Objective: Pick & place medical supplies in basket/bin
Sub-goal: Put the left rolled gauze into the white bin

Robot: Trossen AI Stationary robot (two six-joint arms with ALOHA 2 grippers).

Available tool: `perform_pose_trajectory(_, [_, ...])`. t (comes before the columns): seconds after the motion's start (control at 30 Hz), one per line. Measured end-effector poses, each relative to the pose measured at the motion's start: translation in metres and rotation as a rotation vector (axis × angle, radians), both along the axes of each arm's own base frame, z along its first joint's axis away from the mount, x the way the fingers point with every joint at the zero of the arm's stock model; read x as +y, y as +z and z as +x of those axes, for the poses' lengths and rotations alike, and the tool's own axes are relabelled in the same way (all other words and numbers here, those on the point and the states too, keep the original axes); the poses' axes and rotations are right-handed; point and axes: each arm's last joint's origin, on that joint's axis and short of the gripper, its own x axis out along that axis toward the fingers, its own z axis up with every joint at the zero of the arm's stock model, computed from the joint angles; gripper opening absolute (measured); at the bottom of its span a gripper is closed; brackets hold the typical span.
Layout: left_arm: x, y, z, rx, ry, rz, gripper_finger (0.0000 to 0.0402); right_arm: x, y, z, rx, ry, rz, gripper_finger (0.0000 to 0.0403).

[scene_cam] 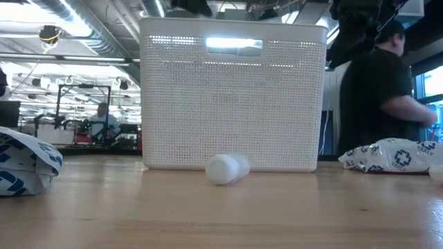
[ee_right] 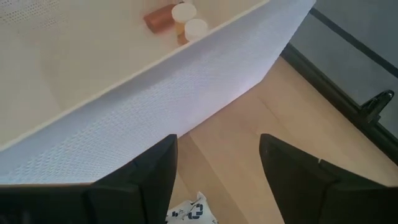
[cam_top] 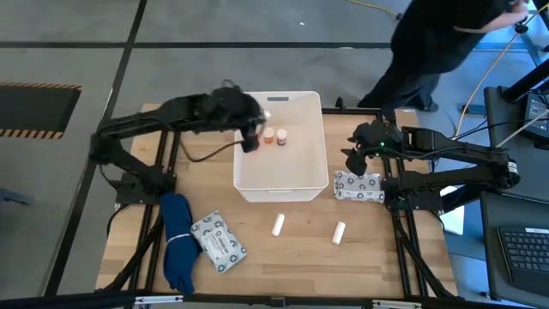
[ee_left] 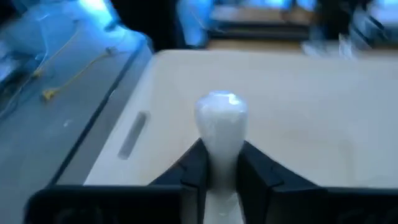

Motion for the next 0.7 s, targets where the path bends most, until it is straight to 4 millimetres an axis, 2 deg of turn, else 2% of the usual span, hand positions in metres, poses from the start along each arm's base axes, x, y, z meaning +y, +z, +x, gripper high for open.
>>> perform_pose_trajectory(0.1, [0.010,-0.023,0.022,0.116,-0.091,0.026,0.0054,0.000,0.000,0.000,-0.011,-0.018,0.017,0.0229])
perform_pose_trajectory(0.2, [0.019,-0.049,0.042,0.181,-0.146,-0.042,0.0054,0.000,0.000,0.000,-0.022,-0.038,0.035,0.0229])
perform_pose_trajectory(0.4, [0.025,-0.098,0.075,0.324,-0.232,-0.096,0.0055,0.000,0.000,0.000,-0.031,-0.052,0.048,0.0229])
perform_pose_trajectory(0.7, [0.040,-0.175,0.102,0.545,-0.163,-0.198,0.0056,0.000,0.000,0.000,-0.040,-0.069,0.063,0.0229])
